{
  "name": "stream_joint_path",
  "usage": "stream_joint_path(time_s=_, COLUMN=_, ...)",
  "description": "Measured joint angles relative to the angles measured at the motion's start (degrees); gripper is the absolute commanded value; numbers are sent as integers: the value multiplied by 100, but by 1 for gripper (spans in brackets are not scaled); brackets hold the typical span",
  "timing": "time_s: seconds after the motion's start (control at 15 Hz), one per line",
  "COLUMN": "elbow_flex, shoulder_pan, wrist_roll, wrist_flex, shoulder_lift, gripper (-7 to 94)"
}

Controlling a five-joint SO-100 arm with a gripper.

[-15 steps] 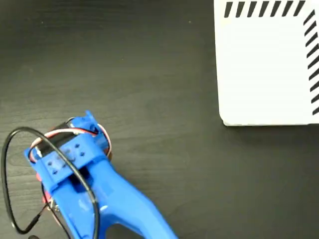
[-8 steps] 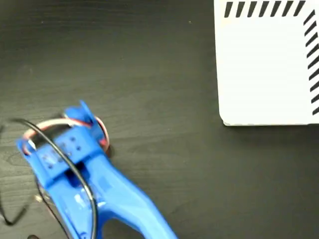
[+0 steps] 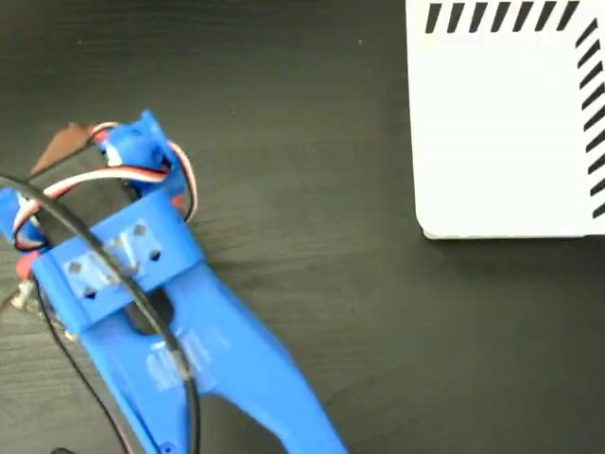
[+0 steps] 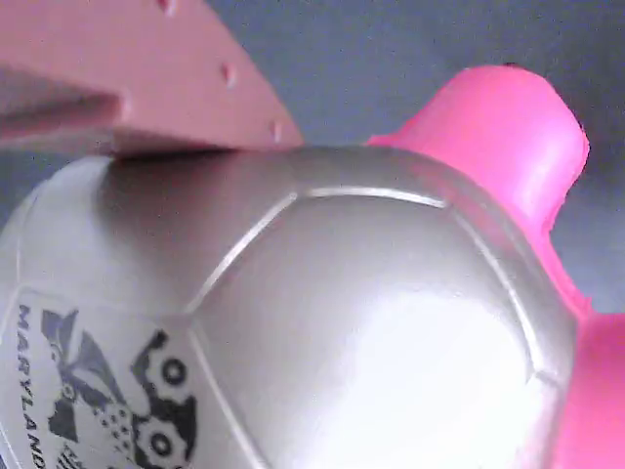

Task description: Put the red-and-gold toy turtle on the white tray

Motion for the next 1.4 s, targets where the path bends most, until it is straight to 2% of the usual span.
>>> stream_joint_path(time_s=0.27, elbow_flex=-747, shoulder_pan=598, wrist_roll=1213, wrist_flex=-70, shoulder_lift=-44, gripper=0)
stream_joint_path(time_s=0.6, elbow_flex=-3357, shoulder_pan=2083, wrist_roll=2900, wrist_flex=193, shoulder_lift=-1749, gripper=0)
stream_joint_path(time_s=0.73, elbow_flex=-3806, shoulder_pan=2602, wrist_roll=3366, wrist_flex=202, shoulder_lift=-1907, gripper=0)
stream_joint_path(time_s=1.07, elbow_flex=-4034, shoulder_pan=3595, wrist_roll=3938, wrist_flex=202, shoulder_lift=-2030, gripper=0)
stream_joint_path(time_s=1.4, elbow_flex=-3929, shoulder_pan=4351, wrist_roll=3876, wrist_flex=606, shoulder_lift=-2101, gripper=0)
